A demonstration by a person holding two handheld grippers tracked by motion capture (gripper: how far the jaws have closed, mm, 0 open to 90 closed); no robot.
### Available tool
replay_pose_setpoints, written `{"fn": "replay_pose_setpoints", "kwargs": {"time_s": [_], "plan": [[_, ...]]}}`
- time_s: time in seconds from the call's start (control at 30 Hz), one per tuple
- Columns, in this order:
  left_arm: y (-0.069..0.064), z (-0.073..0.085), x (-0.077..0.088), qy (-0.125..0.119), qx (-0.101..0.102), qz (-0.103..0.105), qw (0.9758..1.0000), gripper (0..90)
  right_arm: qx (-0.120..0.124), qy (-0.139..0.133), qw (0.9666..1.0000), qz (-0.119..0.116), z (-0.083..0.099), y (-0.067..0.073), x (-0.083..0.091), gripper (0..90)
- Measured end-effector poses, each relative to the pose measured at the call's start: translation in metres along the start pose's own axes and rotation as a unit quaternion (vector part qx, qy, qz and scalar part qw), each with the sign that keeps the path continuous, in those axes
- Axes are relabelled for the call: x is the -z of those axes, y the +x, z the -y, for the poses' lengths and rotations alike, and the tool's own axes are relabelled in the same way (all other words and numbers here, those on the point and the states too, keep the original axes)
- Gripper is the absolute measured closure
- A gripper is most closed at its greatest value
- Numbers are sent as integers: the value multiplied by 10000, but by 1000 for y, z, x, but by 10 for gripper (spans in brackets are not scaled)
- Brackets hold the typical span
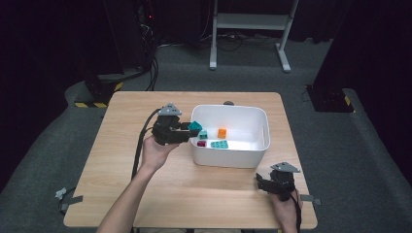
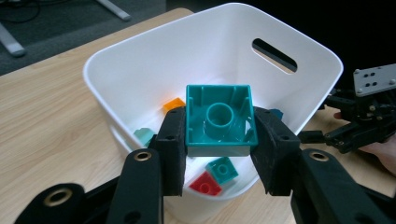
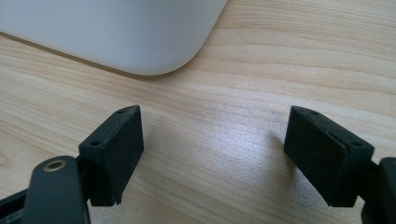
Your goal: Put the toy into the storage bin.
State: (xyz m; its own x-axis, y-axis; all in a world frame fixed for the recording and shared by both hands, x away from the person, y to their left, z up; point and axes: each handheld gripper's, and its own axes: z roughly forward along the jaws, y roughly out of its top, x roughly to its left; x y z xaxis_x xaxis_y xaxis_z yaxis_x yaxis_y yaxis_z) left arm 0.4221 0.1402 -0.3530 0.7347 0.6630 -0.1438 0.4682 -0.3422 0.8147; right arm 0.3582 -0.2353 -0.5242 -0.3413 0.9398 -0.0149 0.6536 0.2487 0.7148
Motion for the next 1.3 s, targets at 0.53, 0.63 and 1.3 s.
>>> {"fn": "replay_pose_setpoints", "kwargs": {"time_s": [0.53, 0.63, 1.3], "plan": [[-14, -9, -34, 131, -75, 232, 9996, 585, 2, 0, 10000, 0, 0, 0, 0, 200], [-18, -10, -42, 230, -152, 226, 9994, 585, 0, 0, 10000, 1, 0, 0, 0, 200], [-21, -5, -59, 278, -205, 157, 9993, 476, 1, 1, 10000, -2, 0, 0, 0, 199]]}}
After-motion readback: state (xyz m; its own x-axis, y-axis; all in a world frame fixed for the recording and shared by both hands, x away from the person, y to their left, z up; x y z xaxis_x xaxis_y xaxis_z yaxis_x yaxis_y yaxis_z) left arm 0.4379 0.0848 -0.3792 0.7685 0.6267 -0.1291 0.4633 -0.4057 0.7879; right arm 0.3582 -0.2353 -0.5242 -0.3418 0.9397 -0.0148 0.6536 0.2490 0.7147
